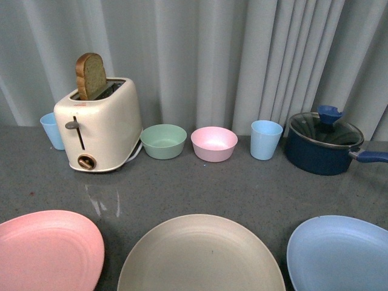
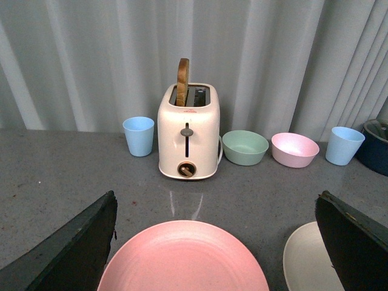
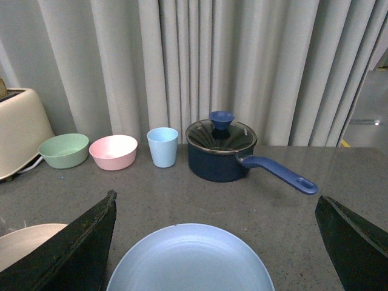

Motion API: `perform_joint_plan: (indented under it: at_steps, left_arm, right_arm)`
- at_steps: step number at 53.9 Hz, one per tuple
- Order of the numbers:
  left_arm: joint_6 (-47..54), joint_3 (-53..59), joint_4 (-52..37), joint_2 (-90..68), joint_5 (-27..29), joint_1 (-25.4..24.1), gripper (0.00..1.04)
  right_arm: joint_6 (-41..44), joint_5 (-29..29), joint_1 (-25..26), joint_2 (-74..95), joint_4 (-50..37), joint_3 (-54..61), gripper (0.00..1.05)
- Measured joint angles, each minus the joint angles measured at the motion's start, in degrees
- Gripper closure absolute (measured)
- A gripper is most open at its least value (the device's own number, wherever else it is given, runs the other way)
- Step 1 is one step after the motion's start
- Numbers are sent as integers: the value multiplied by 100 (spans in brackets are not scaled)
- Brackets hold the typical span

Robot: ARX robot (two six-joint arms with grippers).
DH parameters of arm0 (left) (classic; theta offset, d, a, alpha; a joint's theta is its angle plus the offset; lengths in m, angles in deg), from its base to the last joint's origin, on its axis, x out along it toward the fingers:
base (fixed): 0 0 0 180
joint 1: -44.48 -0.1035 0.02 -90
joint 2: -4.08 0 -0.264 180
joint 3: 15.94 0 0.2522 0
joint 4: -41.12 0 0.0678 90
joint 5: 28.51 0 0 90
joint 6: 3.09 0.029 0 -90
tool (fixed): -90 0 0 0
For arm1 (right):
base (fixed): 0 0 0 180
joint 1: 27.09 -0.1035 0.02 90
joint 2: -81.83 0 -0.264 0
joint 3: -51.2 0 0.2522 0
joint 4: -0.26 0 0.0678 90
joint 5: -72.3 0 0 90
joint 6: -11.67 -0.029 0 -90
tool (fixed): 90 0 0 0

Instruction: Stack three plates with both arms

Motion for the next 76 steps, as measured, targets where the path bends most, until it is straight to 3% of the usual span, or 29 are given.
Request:
perform_joint_plan:
  at_steps: [28,30,32,43,48,57,76]
  left_arm:
    - [-87,-33,125,-92,-68,-22,7]
    - [-623,-415,1014,-765,-444,-210,7]
    - [-855,-625,1080,-1486,-658,-411,7]
    - [-181,-1576,-538,-4833,-1585,-1508,7]
    - [415,-2061,-839,-6081,-1604,-1757,7]
    - [1421,-2830,-621,-7864,-1615,-2057,7]
    - [2546,-3825,-232,-9733,-1650,-2496,7]
  right_arm:
    - [0,0,0,0,0,0,7]
    - [0,-2,0,0,0,0,7]
    - [0,7,0,0,0,0,7]
    - [0,-4,0,0,0,0,7]
    - [-2,0,0,0,0,0,7]
    - [0,-2,0,0,0,0,7]
    - [0,0,0,0,0,0,7]
